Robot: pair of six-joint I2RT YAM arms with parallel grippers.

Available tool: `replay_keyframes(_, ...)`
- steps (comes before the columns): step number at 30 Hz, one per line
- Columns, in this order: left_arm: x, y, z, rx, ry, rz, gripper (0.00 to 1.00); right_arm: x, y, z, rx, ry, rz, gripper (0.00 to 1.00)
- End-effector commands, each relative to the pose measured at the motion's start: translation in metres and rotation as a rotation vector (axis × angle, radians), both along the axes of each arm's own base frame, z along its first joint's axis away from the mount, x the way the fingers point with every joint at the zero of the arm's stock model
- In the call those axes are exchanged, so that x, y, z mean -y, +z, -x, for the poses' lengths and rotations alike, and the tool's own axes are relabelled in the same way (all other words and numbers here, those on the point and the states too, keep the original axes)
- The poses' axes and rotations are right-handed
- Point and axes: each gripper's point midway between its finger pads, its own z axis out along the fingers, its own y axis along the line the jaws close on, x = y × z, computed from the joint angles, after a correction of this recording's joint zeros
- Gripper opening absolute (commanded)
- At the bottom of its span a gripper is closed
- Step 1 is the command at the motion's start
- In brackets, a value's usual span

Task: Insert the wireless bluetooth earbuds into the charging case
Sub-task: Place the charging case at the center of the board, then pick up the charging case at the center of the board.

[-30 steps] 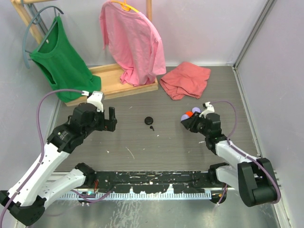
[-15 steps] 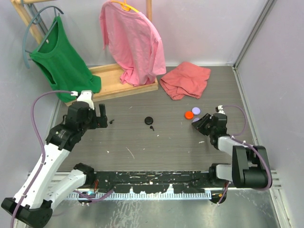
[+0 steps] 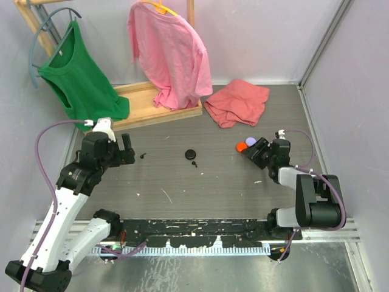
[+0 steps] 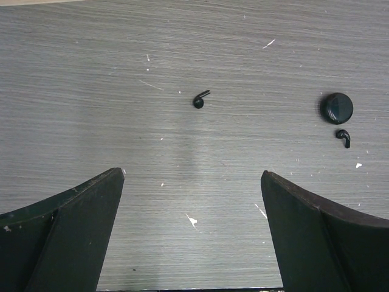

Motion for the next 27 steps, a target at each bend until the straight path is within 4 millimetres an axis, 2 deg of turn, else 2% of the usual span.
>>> replay_keyframes(1,0.002,0.012,-0.004,0.058,0.003,0.033,0.98,-0.002,-0.007,0.016,-0.069,0.015,-0.009,0.66)
replay_keyframes(9,0.002,0.013,-0.004,0.065,0.002,0.036,0.98,-0.008,0.009,0.036,-0.063,0.052,0.002,0.68)
replay_keyframes(14,0.002,0.013,-0.004,0.068,0.002,0.036,0.98,-0.022,0.028,0.038,-0.006,0.105,0.076,0.69)
replay_keyframes(18,0.002,0.013,-0.004,0.069,0.003,0.041,0.98,-0.051,0.052,0.031,0.077,0.192,0.186,0.71)
replay_keyframes(22,0.003,0.012,-0.003,0.067,-0.002,0.044,0.98,-0.086,0.068,0.022,0.15,0.282,0.273,0.77)
replay_keyframes(25,0.004,0.011,-0.003,0.059,-0.011,0.04,0.98,-0.116,0.073,0.018,0.192,0.37,0.337,0.8)
replay_keyframes(27,0.004,0.01,-0.002,0.05,-0.017,0.039,0.98,-0.134,0.073,0.016,0.22,0.43,0.387,0.86)
